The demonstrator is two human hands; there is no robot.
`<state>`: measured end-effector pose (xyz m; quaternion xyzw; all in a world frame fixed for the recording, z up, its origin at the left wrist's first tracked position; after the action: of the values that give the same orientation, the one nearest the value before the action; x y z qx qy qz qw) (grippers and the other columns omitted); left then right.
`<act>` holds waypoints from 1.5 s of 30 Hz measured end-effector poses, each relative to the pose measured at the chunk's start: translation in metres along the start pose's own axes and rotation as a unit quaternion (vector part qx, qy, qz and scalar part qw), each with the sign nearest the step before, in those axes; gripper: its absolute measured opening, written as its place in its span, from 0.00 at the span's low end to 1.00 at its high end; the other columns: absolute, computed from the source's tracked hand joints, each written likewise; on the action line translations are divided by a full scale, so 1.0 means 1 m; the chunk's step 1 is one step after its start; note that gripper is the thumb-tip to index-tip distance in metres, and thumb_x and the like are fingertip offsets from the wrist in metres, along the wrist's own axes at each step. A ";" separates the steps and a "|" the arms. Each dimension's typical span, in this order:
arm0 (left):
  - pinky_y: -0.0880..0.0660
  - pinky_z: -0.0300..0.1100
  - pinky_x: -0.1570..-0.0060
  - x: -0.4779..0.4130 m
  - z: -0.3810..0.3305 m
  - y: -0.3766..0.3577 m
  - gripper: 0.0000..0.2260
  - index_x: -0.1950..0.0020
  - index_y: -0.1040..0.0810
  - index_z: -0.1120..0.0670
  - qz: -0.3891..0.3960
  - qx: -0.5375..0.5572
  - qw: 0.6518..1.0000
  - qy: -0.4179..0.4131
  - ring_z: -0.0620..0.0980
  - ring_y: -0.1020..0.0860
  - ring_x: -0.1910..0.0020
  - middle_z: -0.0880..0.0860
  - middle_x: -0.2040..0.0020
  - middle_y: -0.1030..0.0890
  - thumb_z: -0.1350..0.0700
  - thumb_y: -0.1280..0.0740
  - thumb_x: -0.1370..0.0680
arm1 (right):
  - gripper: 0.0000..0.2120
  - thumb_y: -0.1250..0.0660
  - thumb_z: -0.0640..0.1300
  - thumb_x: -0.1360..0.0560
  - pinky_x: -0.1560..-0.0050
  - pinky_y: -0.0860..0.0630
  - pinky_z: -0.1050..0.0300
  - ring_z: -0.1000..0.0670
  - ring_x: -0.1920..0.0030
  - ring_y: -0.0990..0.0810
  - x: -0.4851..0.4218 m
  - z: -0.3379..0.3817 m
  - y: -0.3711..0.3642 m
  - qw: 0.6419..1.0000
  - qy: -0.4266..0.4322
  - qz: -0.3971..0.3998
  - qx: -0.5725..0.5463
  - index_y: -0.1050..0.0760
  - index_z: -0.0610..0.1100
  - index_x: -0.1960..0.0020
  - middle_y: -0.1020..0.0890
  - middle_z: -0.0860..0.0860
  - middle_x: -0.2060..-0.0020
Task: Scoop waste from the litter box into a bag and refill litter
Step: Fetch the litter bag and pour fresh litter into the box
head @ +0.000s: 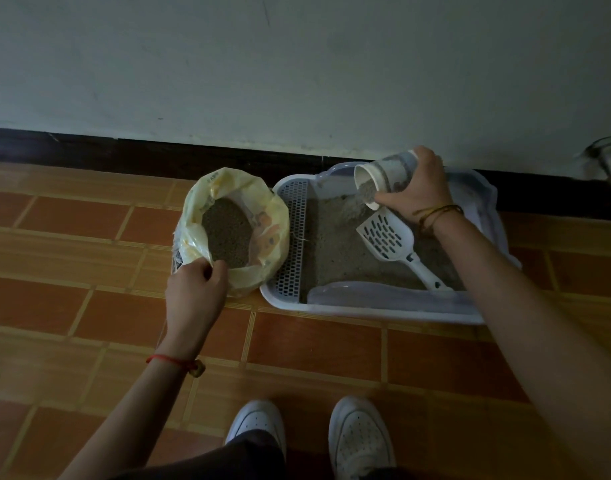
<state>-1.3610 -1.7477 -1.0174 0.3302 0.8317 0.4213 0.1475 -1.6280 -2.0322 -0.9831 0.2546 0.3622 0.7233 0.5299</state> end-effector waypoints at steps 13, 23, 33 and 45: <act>0.40 0.44 0.71 0.002 -0.004 0.002 0.19 0.71 0.33 0.61 -0.009 0.013 1.000 -0.009 0.52 0.36 0.75 0.56 0.75 0.33 0.56 0.38 0.21 | 0.45 0.21 0.48 0.39 0.39 0.30 0.47 0.43 0.35 0.32 0.012 0.000 -0.022 0.974 0.014 0.211 0.077 0.41 0.43 0.29 0.34 0.44 0.35; 0.37 0.46 0.71 0.002 0.000 0.003 0.20 0.66 0.29 0.68 -0.005 0.022 1.000 -0.010 0.52 0.35 0.75 0.58 0.74 0.31 0.55 0.38 0.21 | 0.51 0.21 0.46 0.40 0.35 0.34 0.47 0.41 0.33 0.37 0.007 0.053 -0.008 0.988 0.120 0.066 0.074 0.46 0.40 0.26 0.37 0.40 0.33; 0.40 0.46 0.72 0.003 0.006 0.005 0.23 0.68 0.32 0.67 -0.010 0.074 0.997 -0.009 0.51 0.38 0.75 0.56 0.76 0.34 0.50 0.39 0.22 | 0.51 0.20 0.44 0.42 0.36 0.34 0.48 0.40 0.34 0.36 0.004 0.103 -0.025 0.964 0.184 0.023 0.189 0.45 0.39 0.27 0.36 0.40 0.33; 0.40 0.44 0.73 0.002 0.007 0.005 0.21 0.73 0.34 0.58 -0.001 0.119 0.993 0.003 0.49 0.37 0.76 0.56 0.77 0.33 0.49 0.40 0.23 | 0.47 0.21 0.49 0.38 0.38 0.31 0.55 0.47 0.35 0.32 0.003 0.137 -0.082 0.975 0.113 0.170 -0.087 0.43 0.43 0.28 0.34 0.46 0.33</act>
<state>-1.3570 -1.7396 -1.0180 0.3429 0.8769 0.3200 0.1052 -1.4783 -1.9797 -0.9645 0.1817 0.3068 0.8559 0.3746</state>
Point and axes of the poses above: each hand's wrist, its own x-axis away from the middle knuckle, its own y-axis out of the back of the hand, z = x × y, the point moved 8 cm from there along -x, towards the middle knuckle
